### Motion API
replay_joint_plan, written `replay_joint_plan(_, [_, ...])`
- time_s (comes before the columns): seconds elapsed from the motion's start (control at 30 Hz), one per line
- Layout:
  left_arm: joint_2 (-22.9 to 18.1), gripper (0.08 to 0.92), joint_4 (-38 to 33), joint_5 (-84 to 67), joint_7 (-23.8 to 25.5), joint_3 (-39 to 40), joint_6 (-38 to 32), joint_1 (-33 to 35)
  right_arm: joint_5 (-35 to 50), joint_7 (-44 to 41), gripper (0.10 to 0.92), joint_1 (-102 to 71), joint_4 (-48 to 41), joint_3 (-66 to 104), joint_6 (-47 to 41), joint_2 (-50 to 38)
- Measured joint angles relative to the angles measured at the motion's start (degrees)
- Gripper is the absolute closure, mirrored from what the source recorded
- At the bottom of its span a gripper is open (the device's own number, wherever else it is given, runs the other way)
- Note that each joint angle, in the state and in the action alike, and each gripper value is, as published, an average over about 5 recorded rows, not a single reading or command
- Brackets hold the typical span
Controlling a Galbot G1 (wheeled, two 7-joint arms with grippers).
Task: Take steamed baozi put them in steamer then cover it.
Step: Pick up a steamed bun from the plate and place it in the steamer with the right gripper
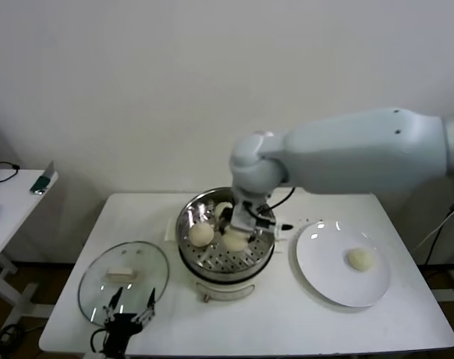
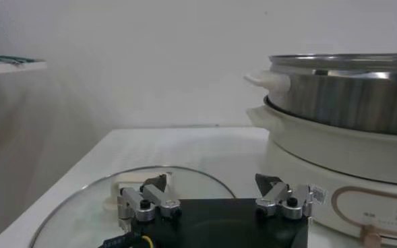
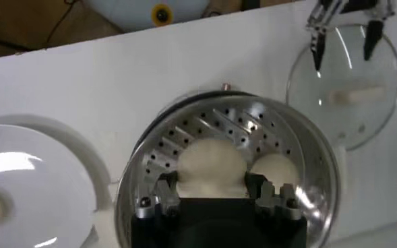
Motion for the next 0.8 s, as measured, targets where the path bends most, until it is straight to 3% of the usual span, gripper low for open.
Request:
replay_joint_plan(0.37, [-0.1,0.177,0.4,-0.4,0.0,-0.2,-0.2,-0.3,-5.6,1.3,0.353,-6.5,-2.3,-0.4,-0.5,3.6])
replay_joint_plan(0.63, [-0.1,0.177,0.6,-0.5,-0.1,-0.2,-0.4,-0.3,-7.9,2.5,0.22,-8.4,-3.4,-0.4,-0.7,4.7])
replay_joint_plan(0.8, [-0.1,0.177,0.6,-0.5,-0.1,0.0,-0.5,-0.3,-7.7,2.5,0.203,-7.9,-3.8,0.0,0.0,4.3])
